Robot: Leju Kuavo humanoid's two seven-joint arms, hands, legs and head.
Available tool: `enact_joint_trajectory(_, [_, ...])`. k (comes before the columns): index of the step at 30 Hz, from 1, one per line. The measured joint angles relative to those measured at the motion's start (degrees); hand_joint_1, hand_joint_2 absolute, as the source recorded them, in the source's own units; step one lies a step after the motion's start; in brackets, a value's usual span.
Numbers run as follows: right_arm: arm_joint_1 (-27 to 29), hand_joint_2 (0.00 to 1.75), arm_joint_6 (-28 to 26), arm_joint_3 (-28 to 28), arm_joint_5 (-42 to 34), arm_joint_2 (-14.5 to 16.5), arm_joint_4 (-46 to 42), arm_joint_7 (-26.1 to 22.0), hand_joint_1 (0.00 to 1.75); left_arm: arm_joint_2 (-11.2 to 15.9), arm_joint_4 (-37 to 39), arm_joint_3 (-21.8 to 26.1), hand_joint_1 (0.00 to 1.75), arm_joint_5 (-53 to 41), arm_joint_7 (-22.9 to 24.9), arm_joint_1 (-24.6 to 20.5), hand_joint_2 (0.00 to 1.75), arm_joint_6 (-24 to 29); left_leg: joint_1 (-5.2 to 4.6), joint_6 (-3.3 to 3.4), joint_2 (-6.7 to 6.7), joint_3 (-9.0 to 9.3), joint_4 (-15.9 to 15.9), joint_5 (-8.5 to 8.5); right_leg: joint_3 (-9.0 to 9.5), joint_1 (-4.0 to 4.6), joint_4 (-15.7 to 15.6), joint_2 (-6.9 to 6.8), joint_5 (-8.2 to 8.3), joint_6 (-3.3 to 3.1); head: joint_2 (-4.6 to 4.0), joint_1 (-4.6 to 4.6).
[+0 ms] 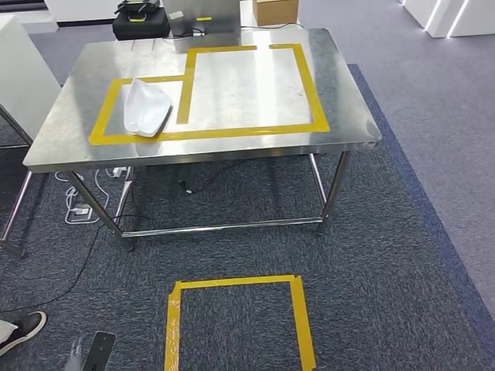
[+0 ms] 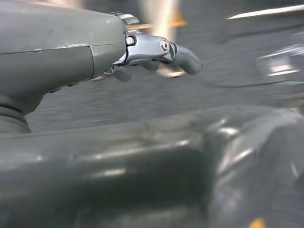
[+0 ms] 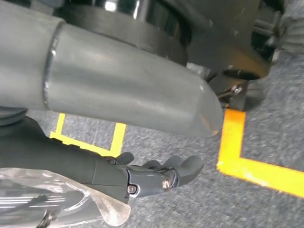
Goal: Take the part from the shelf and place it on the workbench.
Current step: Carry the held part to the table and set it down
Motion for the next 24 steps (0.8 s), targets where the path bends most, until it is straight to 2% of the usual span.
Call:
enact_joint_trajectory(1, [0.0,0.0,-0.1,0.3,0.1,0.0,0.0,0.0,0.0,0.0,3.4,1.5,0.0,0.0,-0.4,-0.9,0.0,0.2,0.02,-0.15,-0.01,-0.39,3.7,-1.74,-0.93,0.08,0.2,-0.01,0.7,0.0,0.0,-0.07])
enact_joint_trajectory(2, [0.0,0.0,-0.2,0.5,0.1,0.0,0.0,0.1,0.0,0.0,6.1,2.7,0.0,0.0,-0.6,-1.7,0.0,0.3,0.03,-0.2,-0.02,-0.21,6.2,-2.0,-1.93,0.14,0.6,-0.07,1.35,0.03,0.0,-0.1])
enact_joint_trajectory(3, [0.0,0.0,-0.2,0.7,0.2,0.0,0.0,0.1,0.0,0.0,8.5,3.6,0.0,0.0,-0.8,-2.4,0.0,0.4,0.04,-0.16,-0.04,0.82,6.7,-0.97,-2.95,0.18,1.0,-0.13,1.91,0.11,0.01,-0.11])
enact_joint_trajectory(4, [0.0,0.0,-0.2,0.8,0.2,0.0,0.0,0.1,0.0,-0.1,10.5,4.4,0.0,0.0,-0.9,-3.0,0.0,0.5,0.04,-0.03,-0.06,2.87,4.9,0.63,-4.01,0.19,1.6,-0.18,2.39,0.21,0.01,-0.11])
enact_joint_trajectory(5, [0.0,0.0,-0.2,1.0,0.2,0.0,0.0,0.1,0.0,-0.2,12.2,5.1,0.0,0.0,-1.0,-3.5,0.0,0.5,0.04,0.19,-0.13,5.8,1.1,1.89,-5.03,0.19,2.1,-0.21,2.81,0.36,0.01,-0.11])
enact_joint_trajectory(7, [-0.1,0.0,-0.2,1.3,0.2,0.0,0.0,0.1,0.0,-0.3,14.9,6.1,0.0,-0.1,-1.2,-4.5,0.0,0.6,-0.09,0.74,-0.34,11.34,-7.4,2.02,-6.54,0.36,3.0,-0.19,3.54,0.82,0.01,-0.09])
enact_joint_trajectory(8, [-0.1,0.0,-0.2,1.4,0.2,0.0,0.0,0.1,0.0,-0.3,15.9,6.6,0.0,-0.1,-1.2,-5.0,0.0,0.6,-0.2,1.01,-0.43,12.73,-9.9,1.55,-6.98,0.4,3.2,-0.2,3.95,1.13,0.0,-0.09])
enact_joint_trajectory(9, [-0.1,0.0,-0.2,1.5,0.2,0.0,0.0,0.1,0.0,-0.3,16.9,7.0,0.0,-0.1,-1.3,-5.3,0.0,0.7,-0.35,1.29,-0.46,13.06,-11.0,1.28,-7.27,0.41,3.3,-0.21,4.4,1.49,0.0,-0.09])
enact_joint_trajectory(11, [0.1,0.0,-0.2,1.7,0.2,0.0,0.0,0.1,0.0,-0.5,18.5,7.6,0.0,-0.1,-1.3,-5.8,0.0,0.8,-0.37,2.07,-0.29,12.1,-11.3,2.14,-7.75,0.28,3.4,-0.1,4.8,2.28,-0.01,-0.13])
enact_joint_trajectory(12, [0.2,0.0,-0.2,1.7,0.2,0.0,0.0,0.1,0.0,-0.6,19.1,7.9,0.0,-0.1,-1.3,-6.0,0.0,0.8,-0.3,2.57,-0.17,11.44,-11.4,2.81,-8.31,0.24,4.1,0.06,3.7,2.64,-0.01,-0.08])
enact_joint_trajectory(13, [0.3,0.0,-0.2,1.7,0.2,0.0,0.0,0.1,0.0,-0.6,19.6,8.1,0.0,-0.1,-1.3,-6.1,0.0,0.8,-0.19,3.01,-0.06,10.62,-11.5,3.58,-9.1,0.2,5.9,0.21,1.54,2.94,-0.01,0.02])
enact_joint_trajectory(15, [0.3,0.0,-0.2,1.8,0.2,0.0,0.0,0.2,0.0,-0.7,20.3,8.4,0.0,-0.1,-1.3,-6.5,0.0,0.9,-0.2,3.5,0.04,8.82,-11.5,5.01,-10.99,0.1,12.3,0.37,-4.4,3.36,-0.01,0.27])
enact_joint_trajectory(16, [0.3,0.0,-0.2,1.8,0.2,0.0,0.0,0.2,0.0,-0.7,20.6,8.5,0.0,-0.1,-1.3,-6.6,0.0,0.8,-0.26,3.52,0.08,7.85,-11.4,5.75,-11.59,0.08,15.9,0.37,-6.32,3.51,-0.01,0.35])
enact_joint_trajectory(17, [0.3,0.0,-0.2,1.8,0.2,0.0,0.0,0.3,0.0,-0.7,21.0,8.7,0.0,-0.1,-1.1,-6.7,0.0,0.8,-0.33,3.5,0.14,6.88,-11.3,6.46,-11.61,0.08,18.5,0.38,-6.81,3.6,-0.01,0.37])
enact_joint_trajectory(18, [0.3,0.0,-0.2,1.9,0.2,0.0,0.0,0.5,0.0,-0.8,21.6,9.0,0.0,-0.1,-0.6,-6.9,0.0,0.8,-0.36,3.44,0.2,5.87,-11.1,7.16,-10.77,0.08,19.3,0.37,-5.89,3.63,-0.01,0.4])
enact_joint_trajectory(19, [0.3,0.0,-0.1,1.9,0.2,0.0,0.0,0.8,0.0,-0.8,22.4,9.4,0.0,-0.1,0.2,-7.2,0.0,0.7,-0.39,3.34,0.24,4.89,-10.9,7.79,-9.02,0.07,18.2,0.37,-4.15,3.59,-0.01,0.4])
enact_joint_trajectory(20, [0.2,0.0,0.1,1.9,0.1,0.0,0.0,1.2,0.0,-0.8,23.3,9.9,0.0,-0.1,1.5,-7.5,0.0,0.5,-0.4,3.21,0.27,4.05,-10.7,8.38,-6.24,0.07,15.1,0.38,-2.48,3.49,0.0,0.41])
enact_joint_trajectory(21, [0.1,0.0,0.4,1.9,-0.1,0.0,0.0,1.7,0.0,-0.8,24.3,10.3,0.0,-0.2,3.1,-7.8,0.0,0.2,-0.49,3.0,0.27,3.34,-10.4,8.91,-2.62,0.11,10.6,0.39,-1.79,3.34,0.0,0.44])
enact_joint_trajectory(22, [-0.1,0.0,0.8,1.9,-0.3,-0.1,0.0,2.0,0.0,-0.9,25.3,10.8,0.0,-0.4,4.8,-8.0,0.0,-0.1,-0.58,2.77,0.28,2.82,-10.2,9.45,0.69,0.15,5.9,0.45,-2.04,3.07,0.0,0.44])
enact_joint_trajectory(23, [-0.2,0.0,1.2,1.9,-0.5,-0.1,0.0,2.4,0.0,-1.0,26.3,11.1,0.0,-0.8,6.7,-8.2,0.0,-0.5,-0.65,2.55,0.31,2.49,-10.0,10.06,2.92,0.22,2.3,0.5,-2.63,2.79,0.01,0.44])
enact_joint_trajectory(24, [-0.3,0.0,1.5,1.9,-0.7,-0.1,0.0,2.5,0.0,-1.1,27.2,11.2,0.0,-1.5,8.9,-8.4,0.0,-1.0,-0.69,2.3,0.34,2.25,-10.0,10.63,3.97,0.33,0.3,0.53,-3.27,2.49,0.01,0.47])
